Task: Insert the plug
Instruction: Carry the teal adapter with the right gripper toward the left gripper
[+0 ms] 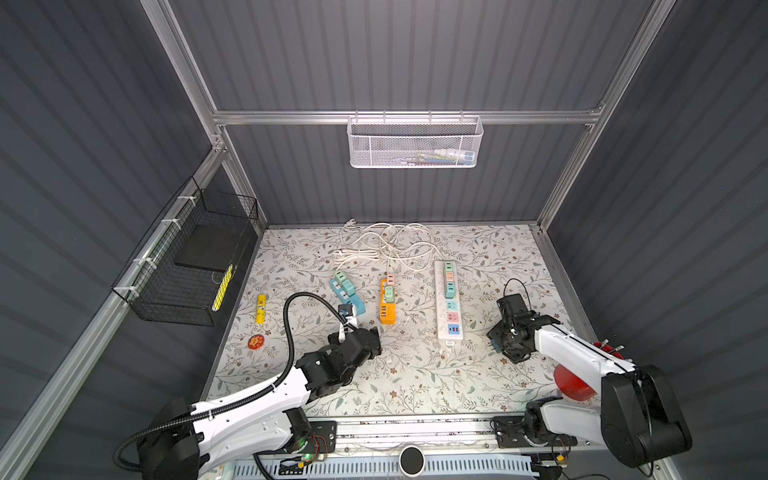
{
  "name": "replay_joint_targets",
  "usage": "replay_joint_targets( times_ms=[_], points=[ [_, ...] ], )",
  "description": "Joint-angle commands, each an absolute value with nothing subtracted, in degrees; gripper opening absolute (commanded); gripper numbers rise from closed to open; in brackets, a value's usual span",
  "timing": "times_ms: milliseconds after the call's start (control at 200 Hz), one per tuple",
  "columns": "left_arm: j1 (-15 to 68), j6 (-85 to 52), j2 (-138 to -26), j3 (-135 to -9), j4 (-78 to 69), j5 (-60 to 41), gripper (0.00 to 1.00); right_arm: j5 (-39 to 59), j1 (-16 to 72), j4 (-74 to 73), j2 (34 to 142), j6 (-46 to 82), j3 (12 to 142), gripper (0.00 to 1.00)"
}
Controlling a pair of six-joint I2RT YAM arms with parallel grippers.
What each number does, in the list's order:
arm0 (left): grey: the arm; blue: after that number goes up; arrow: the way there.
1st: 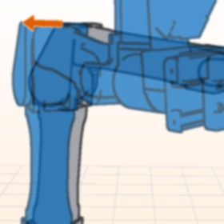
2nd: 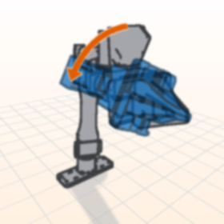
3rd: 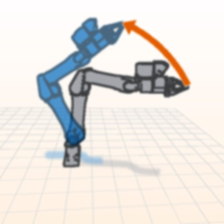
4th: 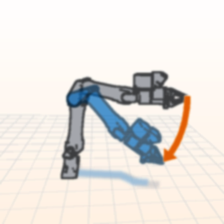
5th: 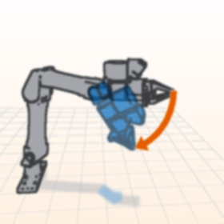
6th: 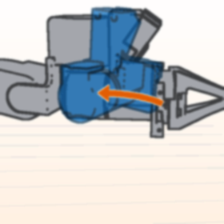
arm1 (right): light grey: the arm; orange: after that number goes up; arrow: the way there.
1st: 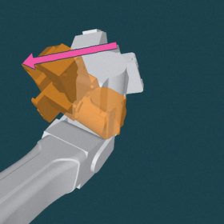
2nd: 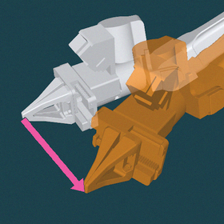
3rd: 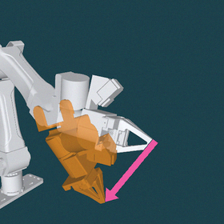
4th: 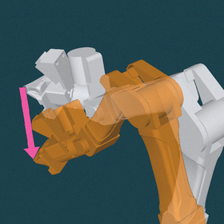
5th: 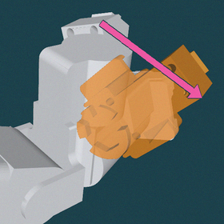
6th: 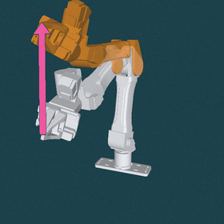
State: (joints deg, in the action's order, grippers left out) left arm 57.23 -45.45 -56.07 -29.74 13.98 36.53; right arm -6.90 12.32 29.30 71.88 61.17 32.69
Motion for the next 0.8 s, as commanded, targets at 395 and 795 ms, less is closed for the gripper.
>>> replay_joint_targets(
  times_ms=[395, 795],
  points=[
    [57.3, -43.6, -51.6, -31.6, 19.1, 42.5, 0.91, -6.9, 13.8, 29.5, 68.2, 55.2, 33.2, 0.4],
    [57.2, -43.2, -48.1, -32.7, 21.8, 45.1, 0.88, -18.9, 42.6, 36.6, 78.9, 55.8, 53.1, 0.39]
  ],
)
